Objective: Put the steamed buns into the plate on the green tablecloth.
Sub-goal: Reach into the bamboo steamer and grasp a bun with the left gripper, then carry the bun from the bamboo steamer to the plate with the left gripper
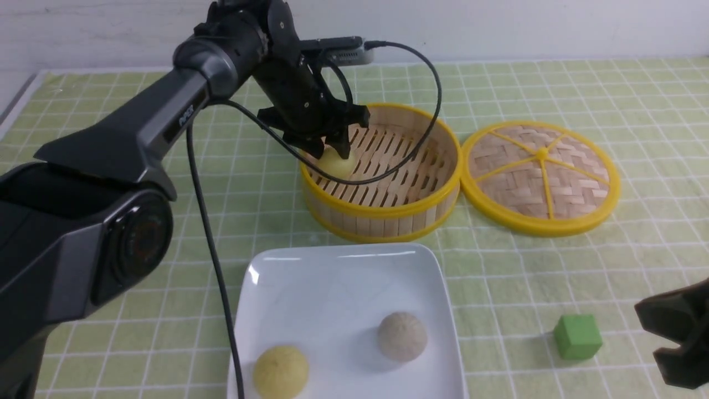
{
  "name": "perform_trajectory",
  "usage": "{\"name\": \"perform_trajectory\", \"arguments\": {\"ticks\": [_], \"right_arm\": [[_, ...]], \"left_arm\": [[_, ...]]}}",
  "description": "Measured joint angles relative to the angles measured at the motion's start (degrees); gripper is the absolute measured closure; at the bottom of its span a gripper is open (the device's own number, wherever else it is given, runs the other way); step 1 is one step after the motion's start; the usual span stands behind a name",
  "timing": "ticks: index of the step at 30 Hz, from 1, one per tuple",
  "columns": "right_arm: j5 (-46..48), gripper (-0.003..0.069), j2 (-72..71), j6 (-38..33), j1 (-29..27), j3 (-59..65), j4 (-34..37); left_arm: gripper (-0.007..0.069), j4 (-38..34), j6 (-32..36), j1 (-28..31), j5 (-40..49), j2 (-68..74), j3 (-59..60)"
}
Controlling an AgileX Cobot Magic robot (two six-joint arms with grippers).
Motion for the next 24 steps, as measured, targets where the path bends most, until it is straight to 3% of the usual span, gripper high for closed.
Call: {"name": "perform_trajectory", "arguments": {"ticks": [2,5,7,18,22,24], "right_arm": [[-0.1,0.0647,0.0,0.0,0.0,0.0,0.0],[-0.1,0.0648,0.0,0.0,0.0,0.0,0.0],[-0.1,0.0648,0.0,0.0,0.0,0.0,0.0],[0.2,0.0635,0.1,0.0,0.0,0.0,0.0],[0.2,0.0631,0.1,0.0,0.0,0.0,0.0],[0.2,0.0628,0.1,0.0,0.0,0.0,0.0]], "left_arm": [[0.0386,-0.1,0.0,0.0,0.6,0.1,-0.2],[0.0554,-0.2,-1.9,0.0,2.1,0.1,-0.3],[0.0592,-0.2,-2.9,0.0,2.9,-0.2,-0.3],[0.0603,2.2,-1.5,0.0,8.0,-18.8,0.5],[0.0603,1.4,-1.4,-0.2,8.0,-29.1,9.0],[0.0603,0.5,-1.4,-1.2,8.0,-34.7,19.1]]}}
